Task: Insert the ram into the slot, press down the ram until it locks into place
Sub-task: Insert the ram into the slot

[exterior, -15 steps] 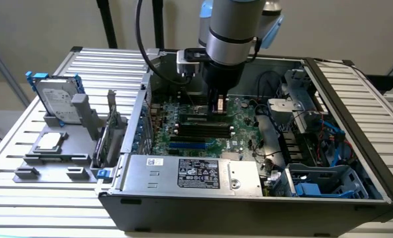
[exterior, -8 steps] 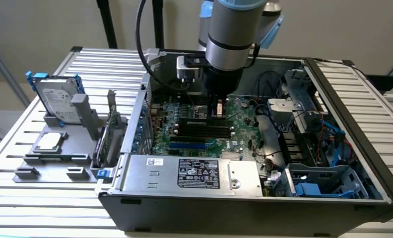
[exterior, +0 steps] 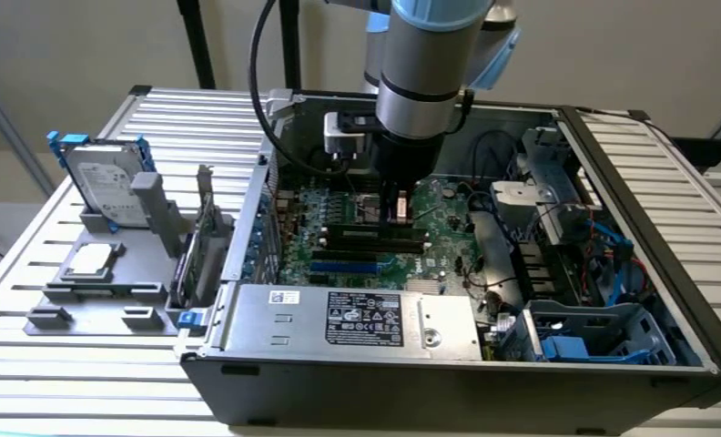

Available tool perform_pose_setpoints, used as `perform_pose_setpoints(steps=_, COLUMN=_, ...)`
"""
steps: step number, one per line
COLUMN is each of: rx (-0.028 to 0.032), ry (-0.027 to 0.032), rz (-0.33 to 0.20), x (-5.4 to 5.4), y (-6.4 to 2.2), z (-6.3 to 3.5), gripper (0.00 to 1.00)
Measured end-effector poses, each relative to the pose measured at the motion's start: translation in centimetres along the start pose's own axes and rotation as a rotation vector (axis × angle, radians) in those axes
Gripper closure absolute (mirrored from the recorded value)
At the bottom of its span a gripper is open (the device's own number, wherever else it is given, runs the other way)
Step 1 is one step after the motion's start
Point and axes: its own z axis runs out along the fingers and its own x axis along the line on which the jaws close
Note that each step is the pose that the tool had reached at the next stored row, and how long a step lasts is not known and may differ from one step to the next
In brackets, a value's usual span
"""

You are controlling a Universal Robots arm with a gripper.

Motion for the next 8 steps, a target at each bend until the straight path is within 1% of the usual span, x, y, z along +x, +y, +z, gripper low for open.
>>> perform_pose_setpoints(steps=8, rx=0.0001, ry=0.0003, rz=0.000, x=-0.20, y=-0.01, z=0.06, gripper=0.87)
